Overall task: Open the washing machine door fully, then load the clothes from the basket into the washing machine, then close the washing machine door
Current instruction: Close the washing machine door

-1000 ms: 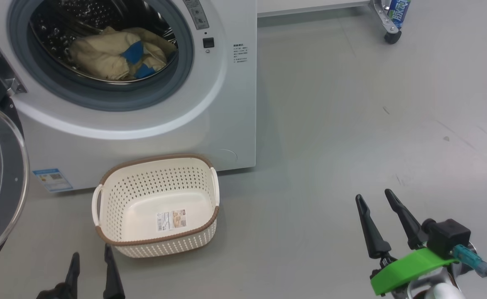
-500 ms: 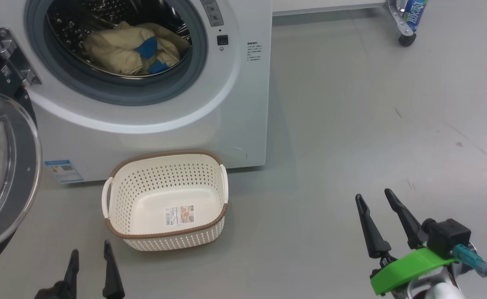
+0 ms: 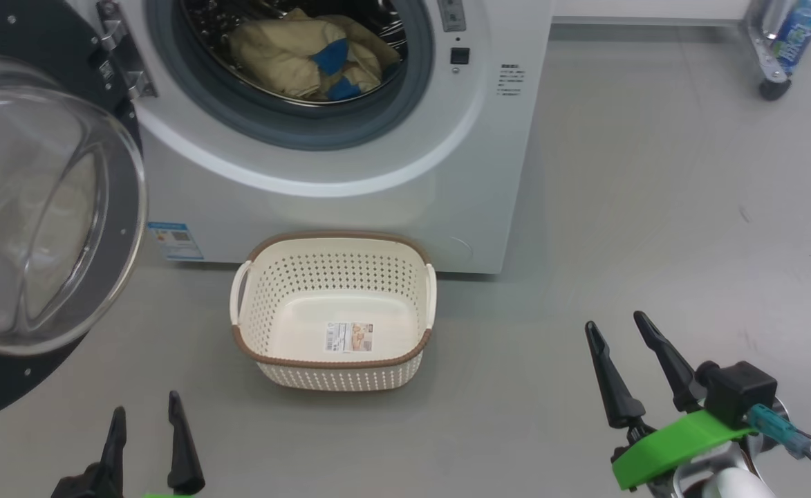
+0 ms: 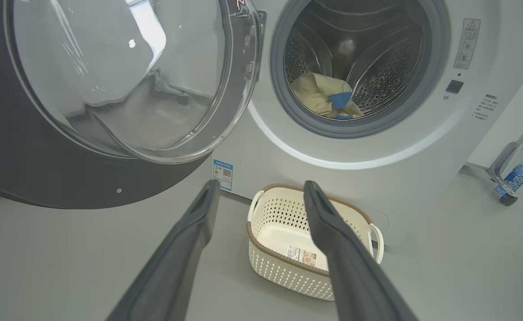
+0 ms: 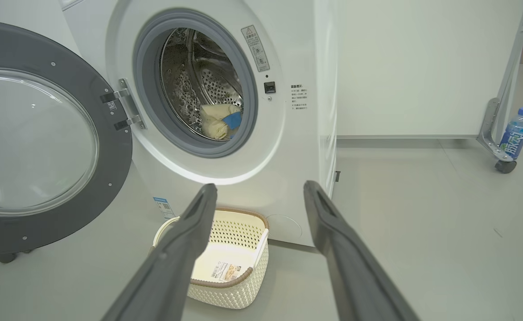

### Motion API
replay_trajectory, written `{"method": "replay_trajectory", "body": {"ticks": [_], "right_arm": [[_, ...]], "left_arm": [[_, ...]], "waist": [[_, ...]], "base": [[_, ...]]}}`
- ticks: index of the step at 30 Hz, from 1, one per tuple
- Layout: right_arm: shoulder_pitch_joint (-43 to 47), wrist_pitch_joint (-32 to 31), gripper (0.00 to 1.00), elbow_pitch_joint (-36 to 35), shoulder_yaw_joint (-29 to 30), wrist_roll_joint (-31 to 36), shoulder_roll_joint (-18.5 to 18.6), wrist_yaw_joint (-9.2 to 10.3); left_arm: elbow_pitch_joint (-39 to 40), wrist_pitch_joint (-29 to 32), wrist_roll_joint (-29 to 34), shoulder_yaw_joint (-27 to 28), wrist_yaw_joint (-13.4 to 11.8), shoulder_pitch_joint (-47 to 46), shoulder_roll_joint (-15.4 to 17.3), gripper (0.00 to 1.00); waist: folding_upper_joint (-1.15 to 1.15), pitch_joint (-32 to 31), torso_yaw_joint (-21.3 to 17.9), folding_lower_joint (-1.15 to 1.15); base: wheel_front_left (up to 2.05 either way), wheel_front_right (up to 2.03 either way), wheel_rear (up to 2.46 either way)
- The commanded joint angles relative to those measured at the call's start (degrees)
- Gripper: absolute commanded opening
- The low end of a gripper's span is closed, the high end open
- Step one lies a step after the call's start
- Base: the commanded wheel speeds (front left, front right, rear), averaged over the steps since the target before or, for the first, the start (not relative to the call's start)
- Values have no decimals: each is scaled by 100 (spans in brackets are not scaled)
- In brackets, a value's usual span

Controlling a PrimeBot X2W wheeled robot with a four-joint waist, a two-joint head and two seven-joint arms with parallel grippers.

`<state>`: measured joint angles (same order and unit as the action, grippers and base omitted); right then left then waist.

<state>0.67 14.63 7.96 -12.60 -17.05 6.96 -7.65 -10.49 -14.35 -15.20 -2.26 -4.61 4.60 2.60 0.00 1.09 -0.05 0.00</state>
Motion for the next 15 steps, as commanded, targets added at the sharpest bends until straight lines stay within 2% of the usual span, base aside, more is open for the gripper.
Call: {"method": "replay_trajectory", "body": {"ticks": [1,15], "right_arm": [[-304,37,100,-189,-116,35,73,16],[-481,37,100,-177,-291,38,207,16]], "left_arm": [[220,-65,19,186,-34,-228,28,100],[329,-65,-112,125,-143,-239,28,100]], "waist": [[0,32,281,0],[0,127,1368,0]], "base": [[0,0,0],[0,0,0]]}}
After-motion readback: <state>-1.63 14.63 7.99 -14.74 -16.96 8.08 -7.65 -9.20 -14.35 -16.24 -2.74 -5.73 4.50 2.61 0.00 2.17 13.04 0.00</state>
